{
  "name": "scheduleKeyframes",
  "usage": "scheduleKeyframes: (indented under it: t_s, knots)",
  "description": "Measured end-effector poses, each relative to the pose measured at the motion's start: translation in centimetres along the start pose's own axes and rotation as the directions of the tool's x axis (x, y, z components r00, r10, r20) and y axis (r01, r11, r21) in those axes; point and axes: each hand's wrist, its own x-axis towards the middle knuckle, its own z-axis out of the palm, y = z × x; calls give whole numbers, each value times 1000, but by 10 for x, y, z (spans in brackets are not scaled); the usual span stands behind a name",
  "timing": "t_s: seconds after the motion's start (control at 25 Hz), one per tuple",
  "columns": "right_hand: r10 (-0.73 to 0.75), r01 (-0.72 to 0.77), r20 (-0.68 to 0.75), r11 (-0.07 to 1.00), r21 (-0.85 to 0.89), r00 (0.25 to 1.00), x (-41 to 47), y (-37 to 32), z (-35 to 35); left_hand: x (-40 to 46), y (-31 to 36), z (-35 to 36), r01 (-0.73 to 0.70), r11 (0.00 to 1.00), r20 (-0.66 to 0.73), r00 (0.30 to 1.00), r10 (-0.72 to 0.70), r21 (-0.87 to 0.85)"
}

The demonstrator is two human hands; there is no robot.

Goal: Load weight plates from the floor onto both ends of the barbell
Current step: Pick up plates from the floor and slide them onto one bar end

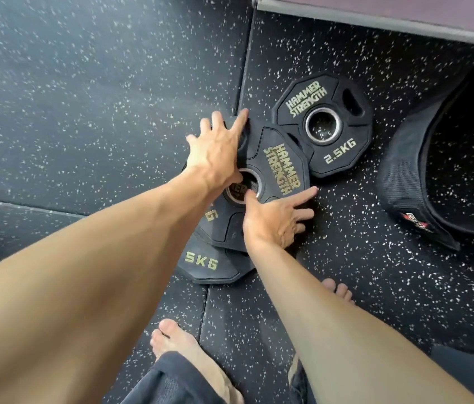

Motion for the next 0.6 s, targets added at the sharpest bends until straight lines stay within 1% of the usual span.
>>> scheduleKeyframes:
  t_s: [0.08, 0.12, 0.24, 0.32, 0.4, 0.48, 0.6]
  knots:
    - [-31, 31, 9, 1000, -1, 999, -1, 2, -7, -4, -1, -4, 15, 999, 14, 1000, -14, -46]
    - [-72, 72, 10, 997, -30, 997, -3, 3, -13, -10, -2, -7, 41, 997, 19, 999, -40, -65]
    - [-237, 238, 28, 958, -162, 971, -20, 4, -44, -43, -11, -23, 112, 974, 63, 993, -101, -197]
    - [-325, 331, 63, 922, -203, 944, -44, -1, -74, -76, -22, -50, 139, 946, 67, 990, -125, -293]
    - [-410, 420, 91, 887, -193, 908, -76, -14, -110, -111, -37, -87, 153, 920, 28, 988, -153, -360]
    - [-506, 513, 85, 845, -150, 858, -109, -35, -150, -146, -49, -133, 146, 899, -42, 983, -179, -413]
    - [-621, 627, 94, 774, -84, 778, -162, -80, -219, -201, -64, -222, 137, 889, -154, 962, -224, -438]
